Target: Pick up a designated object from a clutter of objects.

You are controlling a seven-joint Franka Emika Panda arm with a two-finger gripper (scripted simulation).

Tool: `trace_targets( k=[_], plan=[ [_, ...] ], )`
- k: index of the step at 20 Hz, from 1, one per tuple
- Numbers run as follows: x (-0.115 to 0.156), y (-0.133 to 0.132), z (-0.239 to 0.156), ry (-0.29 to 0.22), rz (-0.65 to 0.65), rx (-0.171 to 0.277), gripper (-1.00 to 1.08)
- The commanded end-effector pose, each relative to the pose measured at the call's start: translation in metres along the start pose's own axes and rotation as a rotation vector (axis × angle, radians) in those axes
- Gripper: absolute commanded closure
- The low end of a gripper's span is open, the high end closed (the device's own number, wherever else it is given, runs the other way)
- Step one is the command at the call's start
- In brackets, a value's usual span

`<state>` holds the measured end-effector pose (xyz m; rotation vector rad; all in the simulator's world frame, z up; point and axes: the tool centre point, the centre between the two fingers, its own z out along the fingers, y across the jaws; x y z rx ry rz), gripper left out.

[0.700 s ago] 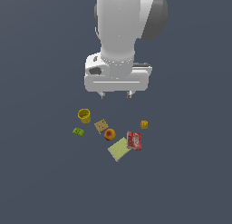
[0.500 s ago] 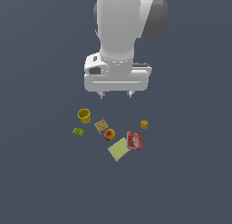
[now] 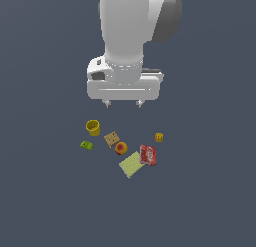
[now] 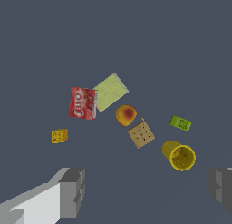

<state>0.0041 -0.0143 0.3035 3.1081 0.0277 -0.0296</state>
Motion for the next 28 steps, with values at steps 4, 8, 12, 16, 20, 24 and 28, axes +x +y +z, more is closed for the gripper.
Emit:
trace_targets(
  k=[4,8,12,16,20,24,28],
  plan=[
    [0.002,-0.002,0.003,0.0,0.002,0.0,-0.92],
    [0.008,-0.007,0.014,0.002,0.009,0.0,-0.92],
    [0.018,-0.018,0.034,0.004,0.021,0.001,-0.92],
    [0.031,-0.032,0.063,0.007,0.039,0.003,-0.92],
    [0.044,-0.052,0.101,0.011,0.063,0.008,-0.92],
    [0.053,-0.074,0.143,0.014,0.089,0.016,-0.92],
    [0.058,-0.091,0.177,0.016,0.11,0.023,-0.92]
  ],
)
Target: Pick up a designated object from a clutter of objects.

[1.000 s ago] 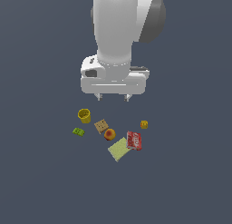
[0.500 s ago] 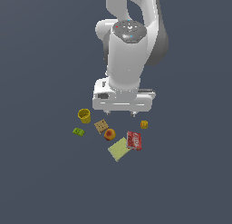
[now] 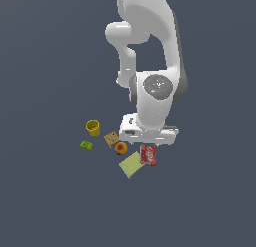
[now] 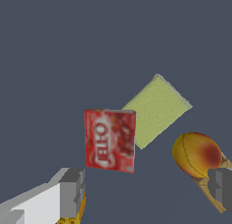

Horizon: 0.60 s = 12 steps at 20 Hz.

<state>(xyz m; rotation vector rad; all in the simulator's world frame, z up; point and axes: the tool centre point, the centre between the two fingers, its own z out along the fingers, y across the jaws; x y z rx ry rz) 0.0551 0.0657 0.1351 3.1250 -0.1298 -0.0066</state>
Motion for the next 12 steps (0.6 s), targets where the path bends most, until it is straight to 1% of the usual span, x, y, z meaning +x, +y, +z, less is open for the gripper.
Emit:
trace_targets(
  k=[1,7,12],
  plan=[
    [0.001,-0.01,0.019,0.003,0.014,0.005,-0.92],
    [0.0,-0.024,0.049,0.003,0.033,0.012,-0.92],
    [0.0,-0.027,0.057,0.003,0.038,0.014,-0.92]
  ],
)
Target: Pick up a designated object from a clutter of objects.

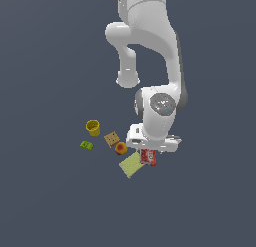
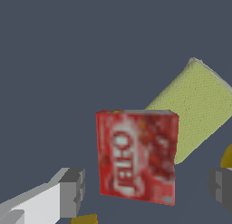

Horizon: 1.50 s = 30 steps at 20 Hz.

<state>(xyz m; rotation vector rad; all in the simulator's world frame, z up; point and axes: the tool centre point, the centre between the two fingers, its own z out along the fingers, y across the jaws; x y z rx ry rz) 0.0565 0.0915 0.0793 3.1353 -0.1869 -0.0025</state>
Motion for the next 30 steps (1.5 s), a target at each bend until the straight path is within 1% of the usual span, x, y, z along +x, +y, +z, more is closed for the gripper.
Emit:
trace_targets(
  k=[1,6,14,19,20,30],
  plan=[
    [0.0,0.0,0.0,0.0,0.0,0.0,-0.92],
    [0.0,0.0,0.009,0.0,0.0,0.0,-0.92],
    [-0.001,0.0,0.045,0.001,0.002,0.001,-0.92],
    [0.0,-0.001,0.052,0.001,0.002,0.001,-0.92],
    [0.0,-0.001,0.052,0.001,0.002,0.001,1.08],
    [0.001,-0.002,0.051,0.003,0.001,0.002,1.08]
  ],
)
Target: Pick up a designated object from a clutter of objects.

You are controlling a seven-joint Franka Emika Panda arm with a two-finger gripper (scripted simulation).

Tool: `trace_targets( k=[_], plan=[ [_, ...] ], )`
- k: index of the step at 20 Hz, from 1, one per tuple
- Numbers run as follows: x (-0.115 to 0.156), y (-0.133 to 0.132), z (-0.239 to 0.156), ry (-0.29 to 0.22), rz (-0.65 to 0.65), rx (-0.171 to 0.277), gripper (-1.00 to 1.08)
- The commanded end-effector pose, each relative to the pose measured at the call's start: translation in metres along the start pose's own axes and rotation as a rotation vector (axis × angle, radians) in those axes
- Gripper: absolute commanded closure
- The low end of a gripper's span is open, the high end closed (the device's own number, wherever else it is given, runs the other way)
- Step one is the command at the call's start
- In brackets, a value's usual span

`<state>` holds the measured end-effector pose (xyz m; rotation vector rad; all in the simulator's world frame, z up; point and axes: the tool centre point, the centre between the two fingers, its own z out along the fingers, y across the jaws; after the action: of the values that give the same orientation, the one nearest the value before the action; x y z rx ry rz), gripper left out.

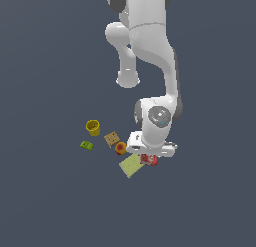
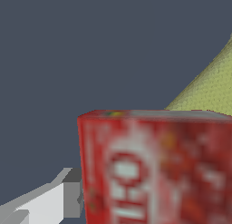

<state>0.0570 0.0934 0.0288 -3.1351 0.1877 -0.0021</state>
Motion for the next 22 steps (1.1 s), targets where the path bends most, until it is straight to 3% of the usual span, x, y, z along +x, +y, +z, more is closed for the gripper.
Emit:
trace_targets(
  k=[1,11,22],
  plan=[
    [0.0,0.0,0.0,0.001,0.0,0.0,1.08],
    [0.002,0.012,-0.034,0.001,0.0,0.0,1.08],
    [0.007,0.047,-0.139,0.0,0.001,0.0,1.08]
  ],
)
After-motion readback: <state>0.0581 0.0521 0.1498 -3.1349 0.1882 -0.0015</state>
